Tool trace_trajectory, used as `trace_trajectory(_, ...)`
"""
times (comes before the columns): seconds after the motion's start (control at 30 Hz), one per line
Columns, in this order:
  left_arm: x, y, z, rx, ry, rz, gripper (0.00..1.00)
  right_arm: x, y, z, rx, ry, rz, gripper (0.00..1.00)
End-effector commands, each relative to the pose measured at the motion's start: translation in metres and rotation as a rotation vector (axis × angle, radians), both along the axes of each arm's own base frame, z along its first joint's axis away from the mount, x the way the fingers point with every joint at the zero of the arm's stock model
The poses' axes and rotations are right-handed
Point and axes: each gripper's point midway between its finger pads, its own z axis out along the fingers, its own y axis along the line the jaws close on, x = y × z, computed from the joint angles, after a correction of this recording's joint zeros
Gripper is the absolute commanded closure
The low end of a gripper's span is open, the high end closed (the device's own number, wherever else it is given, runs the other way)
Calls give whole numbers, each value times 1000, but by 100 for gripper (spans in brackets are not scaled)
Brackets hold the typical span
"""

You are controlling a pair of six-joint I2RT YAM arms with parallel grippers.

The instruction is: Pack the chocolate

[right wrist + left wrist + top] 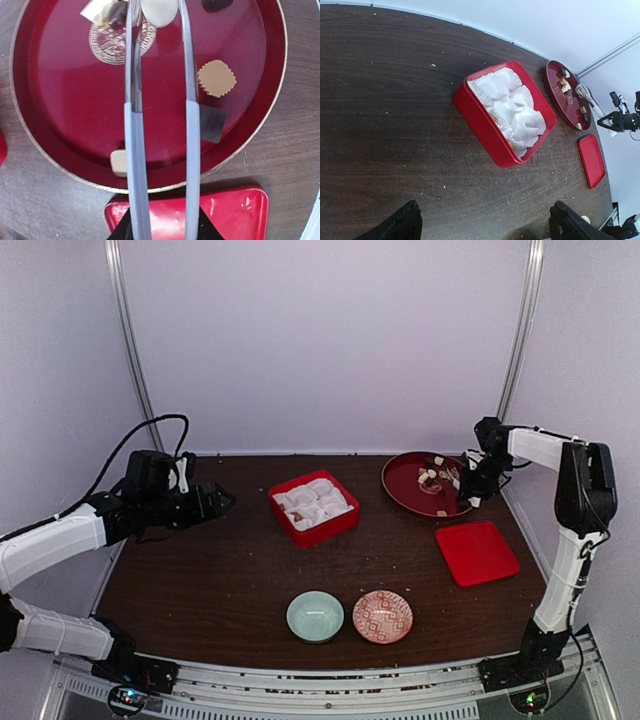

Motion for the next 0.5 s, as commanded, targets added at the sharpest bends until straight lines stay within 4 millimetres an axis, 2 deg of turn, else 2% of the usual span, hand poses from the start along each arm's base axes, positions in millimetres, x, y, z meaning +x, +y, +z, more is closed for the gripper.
trace_trajectory(0.0,5,1,11,-10,-41,4,9,1,13,43,82,-126,15,79)
trace_trajectory(0.13,5,1,12,-21,-49,7,8,-4,40,64,140,-173,67,79)
trace_trajectory(0.33,5,0,12,-26,-50,5,8,-15,112,94,204,-227,220,79)
trace_trajectory(0.47,3,1,12,-24,-49,5,8,-22,161,103,238,-237,313,78)
